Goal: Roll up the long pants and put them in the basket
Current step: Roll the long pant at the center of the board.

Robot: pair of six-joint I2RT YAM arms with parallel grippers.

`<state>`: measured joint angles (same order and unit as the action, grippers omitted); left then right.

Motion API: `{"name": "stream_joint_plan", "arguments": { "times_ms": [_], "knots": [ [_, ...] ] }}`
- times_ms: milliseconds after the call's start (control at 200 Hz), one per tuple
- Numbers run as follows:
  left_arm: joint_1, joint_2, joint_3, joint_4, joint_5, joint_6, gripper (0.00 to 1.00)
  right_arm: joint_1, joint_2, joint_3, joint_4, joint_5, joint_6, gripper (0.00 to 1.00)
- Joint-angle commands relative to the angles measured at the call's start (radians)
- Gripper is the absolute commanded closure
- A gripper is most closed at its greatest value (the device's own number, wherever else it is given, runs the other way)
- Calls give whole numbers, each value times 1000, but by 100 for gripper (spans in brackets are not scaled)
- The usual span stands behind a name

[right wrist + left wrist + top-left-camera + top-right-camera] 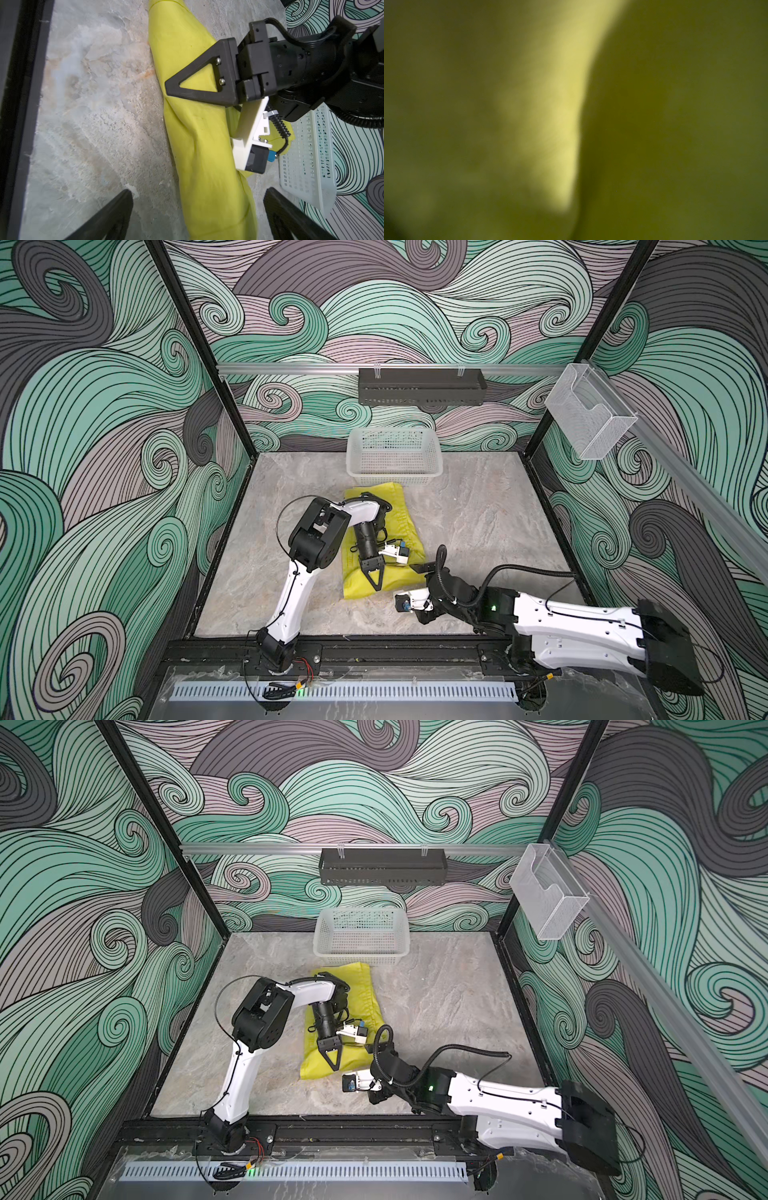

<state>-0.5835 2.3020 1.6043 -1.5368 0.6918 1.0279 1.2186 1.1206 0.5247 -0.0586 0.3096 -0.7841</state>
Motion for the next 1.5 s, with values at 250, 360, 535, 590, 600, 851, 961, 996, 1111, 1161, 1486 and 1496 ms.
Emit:
{"name": "stream_joint_plan", "arguments": {
  "times_ms": [250, 360, 535, 590, 600, 851, 961, 996, 1111, 1161, 1486, 1496],
  "knots": [
    [-1, 47, 36, -124, 83, 93, 100, -42, 376, 84, 279, 35, -98, 1],
    [-2, 40, 36, -140, 101, 115, 100, -68, 456, 93, 312, 42, -89, 1],
    [-7, 19, 24, -167, 126, 137, 100, -112, 559, 172, 206, -29, -23, 46],
    [-7, -2, 9, -165, 120, 129, 100, -123, 575, 190, 170, -57, -1, 73],
    [-7, -7, 4, -163, 118, 124, 100, -125, 578, 192, 162, -63, 0, 76],
    [51, -166, -102, 59, -94, -145, 2, -148, 601, 286, -57, -241, 22, 100],
    [100, -224, -99, 138, -206, -239, 1, -157, 635, 367, -218, -324, 50, 100],
    [119, -251, -101, 187, -242, -286, 1, -157, 649, 393, -263, -346, 56, 100],
    [176, -364, -105, 310, -376, -400, 1, -171, 706, 486, -431, -438, 72, 100],
    [178, -417, -122, 347, -468, -422, 1, -185, 722, 518, -483, -491, 72, 100],
    [164, -852, -472, 564, -914, -498, 1, -329, 978, 919, -1019, -889, 7, 100],
    [160, -866, -480, 565, -913, -494, 1, -332, 994, 940, -1047, -897, 0, 100]
  ]
}}
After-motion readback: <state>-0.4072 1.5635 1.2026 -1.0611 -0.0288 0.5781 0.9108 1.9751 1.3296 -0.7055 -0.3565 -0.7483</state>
